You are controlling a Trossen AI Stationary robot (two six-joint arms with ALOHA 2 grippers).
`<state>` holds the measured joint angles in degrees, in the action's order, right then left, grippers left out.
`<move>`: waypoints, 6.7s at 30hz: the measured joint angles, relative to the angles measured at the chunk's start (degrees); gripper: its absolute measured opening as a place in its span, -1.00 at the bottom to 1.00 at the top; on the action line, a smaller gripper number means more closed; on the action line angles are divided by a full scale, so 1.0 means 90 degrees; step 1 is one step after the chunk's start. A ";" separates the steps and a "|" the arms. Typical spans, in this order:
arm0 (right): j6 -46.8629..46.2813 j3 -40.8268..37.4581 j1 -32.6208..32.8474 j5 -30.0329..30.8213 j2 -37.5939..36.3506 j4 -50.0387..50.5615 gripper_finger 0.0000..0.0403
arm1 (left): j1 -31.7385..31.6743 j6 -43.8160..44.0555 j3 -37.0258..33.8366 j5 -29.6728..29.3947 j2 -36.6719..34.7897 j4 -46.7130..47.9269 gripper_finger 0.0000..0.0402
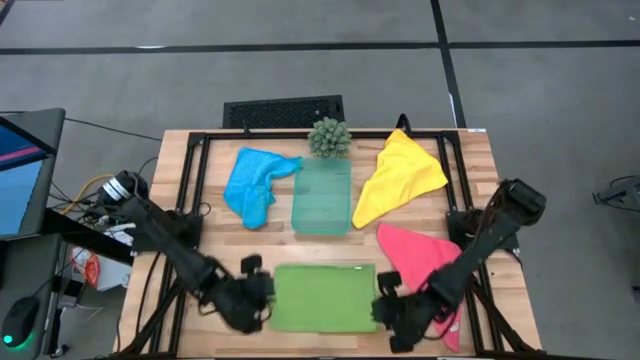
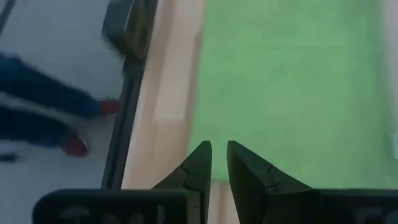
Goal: Fold microfiber towels
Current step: Fold the green micro fiber cloth
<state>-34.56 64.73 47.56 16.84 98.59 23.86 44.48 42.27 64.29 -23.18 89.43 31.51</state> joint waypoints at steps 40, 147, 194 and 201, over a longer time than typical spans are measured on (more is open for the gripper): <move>-0.0372 0.0002 0.0256 0.0143 0.0954 -0.0711 -0.35 | 0.0430 -0.0219 -0.0005 0.0471 0.2287 -0.1682 -0.32; -0.1004 -0.0002 0.0373 0.0236 0.1663 -0.0960 -0.34 | 0.0888 0.0378 0.0947 -0.0591 0.2627 -0.0566 -0.55; -0.1118 -0.0022 0.0363 0.0075 0.1529 -0.0788 -0.95 | 0.0690 0.0109 0.1484 0.0169 0.3270 0.0050 -0.99; -0.1312 -0.0024 0.0314 0.0152 0.1149 -0.0035 -0.96 | 0.0676 0.0319 0.2320 -0.0154 0.3314 0.1668 -1.00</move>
<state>-46.37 64.51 50.39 18.20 108.93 23.54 50.57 45.13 85.18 -24.56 119.26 46.52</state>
